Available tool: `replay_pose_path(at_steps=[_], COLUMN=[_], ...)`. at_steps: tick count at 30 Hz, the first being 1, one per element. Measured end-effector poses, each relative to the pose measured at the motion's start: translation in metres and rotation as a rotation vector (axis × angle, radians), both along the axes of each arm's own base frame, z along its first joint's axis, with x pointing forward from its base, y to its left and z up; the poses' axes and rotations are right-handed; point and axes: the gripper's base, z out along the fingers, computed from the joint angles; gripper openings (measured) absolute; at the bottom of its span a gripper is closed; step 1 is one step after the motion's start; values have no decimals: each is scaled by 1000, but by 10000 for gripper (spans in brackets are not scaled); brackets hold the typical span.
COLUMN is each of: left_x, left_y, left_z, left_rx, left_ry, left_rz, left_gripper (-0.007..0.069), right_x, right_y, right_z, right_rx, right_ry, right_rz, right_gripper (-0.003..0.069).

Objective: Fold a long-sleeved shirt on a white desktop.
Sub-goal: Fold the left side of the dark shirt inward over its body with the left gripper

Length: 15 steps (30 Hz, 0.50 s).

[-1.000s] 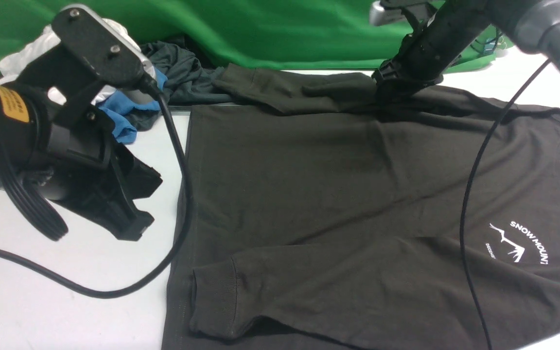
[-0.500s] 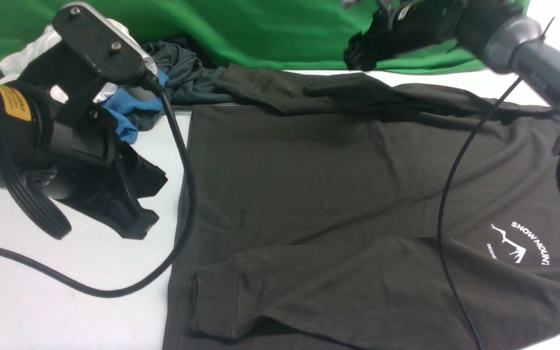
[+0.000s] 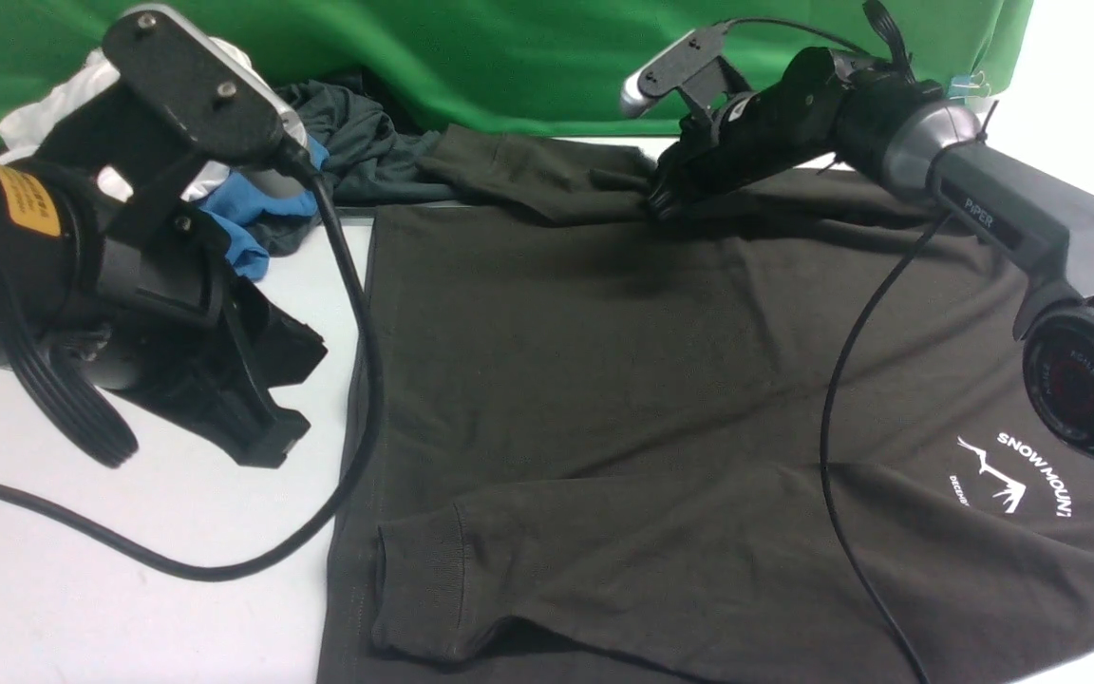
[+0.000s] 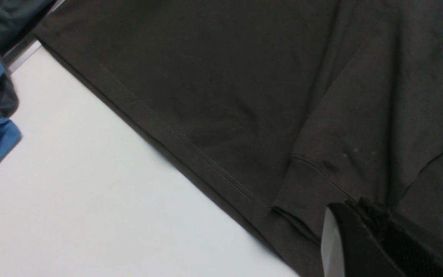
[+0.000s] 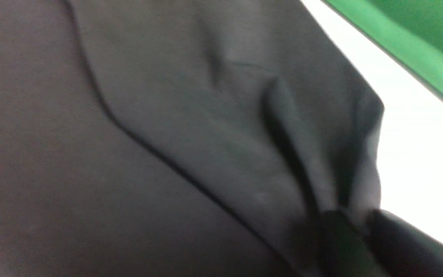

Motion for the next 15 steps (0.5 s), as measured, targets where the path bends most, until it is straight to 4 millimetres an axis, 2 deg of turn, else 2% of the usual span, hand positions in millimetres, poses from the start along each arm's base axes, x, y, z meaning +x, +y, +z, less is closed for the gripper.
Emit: replay_pose_path(at_steps=[2, 6, 8, 11, 13, 15], left_x=[0, 0, 0, 0, 0, 0], left_y=[0, 0, 0, 0, 0, 0], left_z=[0, 0, 0, 0, 0, 0], left_rx=[0, 0, 0, 0, 0, 0], left_ry=[0, 0, 0, 0, 0, 0], left_rz=[0, 0, 0, 0, 0, 0], left_gripper=[18, 18, 18, 18, 18, 18], right_x=[-4, -13, -24, -33, -39, -42], right_y=[3, 3, 3, 3, 2, 2], right_z=[6, 23, 35, 38, 36, 35], right_rx=[-5, -16, -38, -57, -71, -79], right_ry=[30, 83, 153, 229, 291, 329], right_rz=[23, 59, 115, 161, 191, 205], right_gripper=[42, 39, 39, 41, 62, 114])
